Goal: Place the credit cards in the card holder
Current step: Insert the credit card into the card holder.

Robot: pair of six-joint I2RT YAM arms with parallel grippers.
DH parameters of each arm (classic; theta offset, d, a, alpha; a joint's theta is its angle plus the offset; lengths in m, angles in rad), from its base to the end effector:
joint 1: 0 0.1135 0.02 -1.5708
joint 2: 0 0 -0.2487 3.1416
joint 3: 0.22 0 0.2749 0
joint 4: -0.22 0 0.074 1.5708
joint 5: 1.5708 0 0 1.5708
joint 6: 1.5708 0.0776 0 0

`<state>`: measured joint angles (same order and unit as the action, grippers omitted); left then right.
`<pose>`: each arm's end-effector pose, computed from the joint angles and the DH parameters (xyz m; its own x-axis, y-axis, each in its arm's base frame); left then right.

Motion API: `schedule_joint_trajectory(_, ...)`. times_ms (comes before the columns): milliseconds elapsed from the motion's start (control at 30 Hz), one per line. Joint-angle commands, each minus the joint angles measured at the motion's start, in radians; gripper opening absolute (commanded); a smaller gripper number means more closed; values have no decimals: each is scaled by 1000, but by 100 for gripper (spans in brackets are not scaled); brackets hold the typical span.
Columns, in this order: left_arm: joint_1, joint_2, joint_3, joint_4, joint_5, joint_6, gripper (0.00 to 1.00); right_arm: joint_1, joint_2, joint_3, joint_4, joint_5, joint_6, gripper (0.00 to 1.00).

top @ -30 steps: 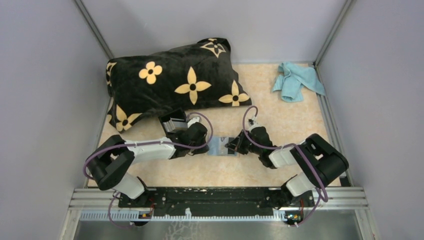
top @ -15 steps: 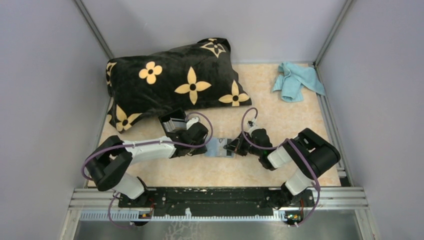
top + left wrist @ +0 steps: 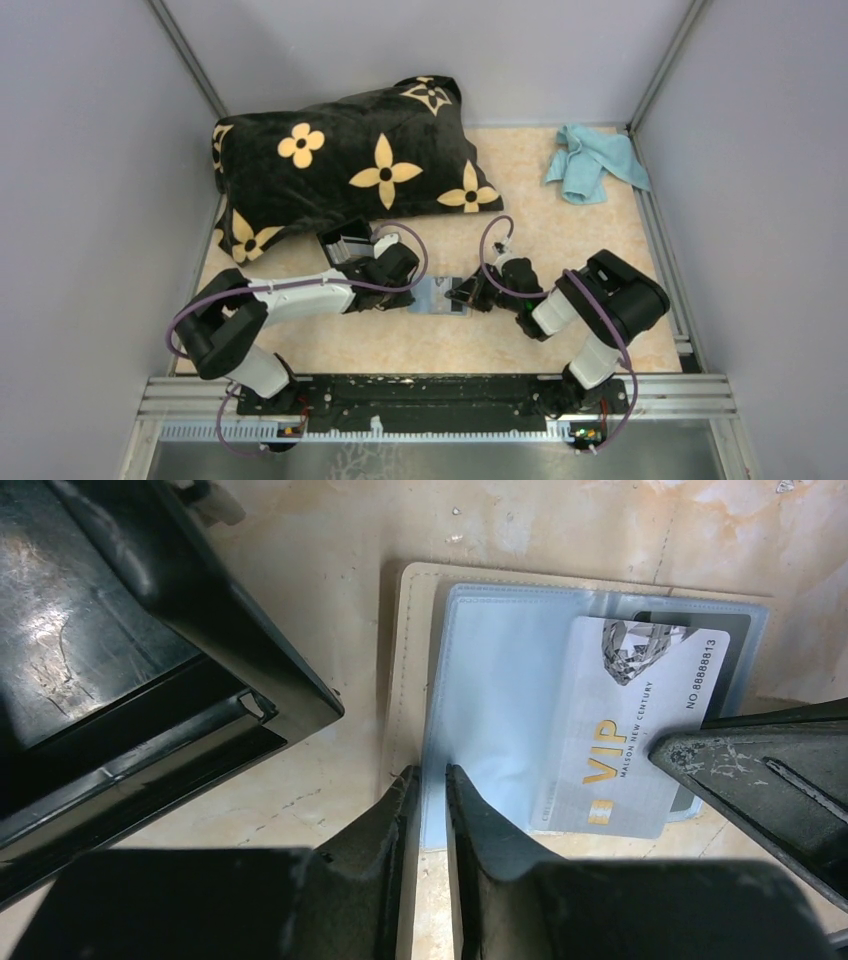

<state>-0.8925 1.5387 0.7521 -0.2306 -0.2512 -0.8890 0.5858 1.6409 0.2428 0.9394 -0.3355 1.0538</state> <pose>0.2173 -0.2389 0.0876 -0.8583 -0.1335 -0.4955 0.0092 0.9614 -0.2750 0.2148 0.1731 0.0424 -0.8500 0.4211 -0.3164 -0.0589 0.5210 0.8515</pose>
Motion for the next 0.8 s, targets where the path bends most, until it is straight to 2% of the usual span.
schedule_joint_trajectory(0, -2, 73, -43, -159, -28, 31, 22, 0, 58, 11, 58, -10, 11, 0)
schedule_joint_trajectory(267, -5, 87, -46, -156, -22, 41, 19, 20, 71, 11, 49, 30, 28, 0)
schedule_joint_trajectory(567, -9, 111, -42, -156, -9, 52, 16, 103, -38, 80, -250, 179, -83, 0)
schedule_joint_trajectory(767, -11, 111, -39, -156, -6, 57, 16, 138, -28, 127, -350, 221, -112, 0)
